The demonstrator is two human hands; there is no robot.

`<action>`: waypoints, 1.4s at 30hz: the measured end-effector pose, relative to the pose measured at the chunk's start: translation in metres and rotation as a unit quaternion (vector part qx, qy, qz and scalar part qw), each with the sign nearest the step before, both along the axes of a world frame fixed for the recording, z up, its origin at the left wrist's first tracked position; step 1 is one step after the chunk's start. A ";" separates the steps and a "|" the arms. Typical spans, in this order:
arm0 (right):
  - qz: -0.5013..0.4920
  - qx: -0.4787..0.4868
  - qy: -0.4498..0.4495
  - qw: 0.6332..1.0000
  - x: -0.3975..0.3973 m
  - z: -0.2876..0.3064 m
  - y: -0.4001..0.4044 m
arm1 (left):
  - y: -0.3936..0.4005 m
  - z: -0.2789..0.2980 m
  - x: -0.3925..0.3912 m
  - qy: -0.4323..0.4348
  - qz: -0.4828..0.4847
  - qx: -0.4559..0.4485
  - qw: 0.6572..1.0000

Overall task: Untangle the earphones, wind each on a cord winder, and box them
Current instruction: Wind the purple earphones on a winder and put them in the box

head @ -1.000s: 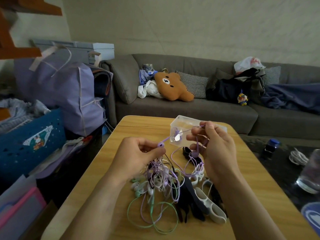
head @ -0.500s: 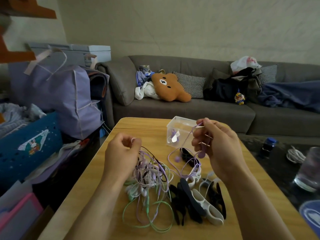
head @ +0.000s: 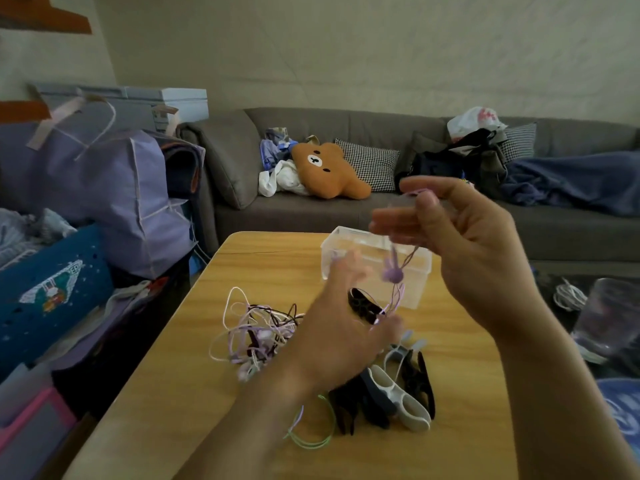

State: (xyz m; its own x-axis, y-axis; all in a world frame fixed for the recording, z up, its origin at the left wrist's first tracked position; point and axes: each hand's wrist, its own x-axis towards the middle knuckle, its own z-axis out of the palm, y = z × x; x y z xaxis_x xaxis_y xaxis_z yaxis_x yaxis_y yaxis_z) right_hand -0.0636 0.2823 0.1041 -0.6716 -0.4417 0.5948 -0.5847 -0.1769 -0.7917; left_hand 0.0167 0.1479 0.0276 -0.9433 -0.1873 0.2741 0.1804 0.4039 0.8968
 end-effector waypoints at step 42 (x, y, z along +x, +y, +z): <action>-0.127 0.136 -0.094 0.978 -0.016 -0.029 -0.009 | -0.042 0.007 0.000 -0.025 0.109 -0.240 0.964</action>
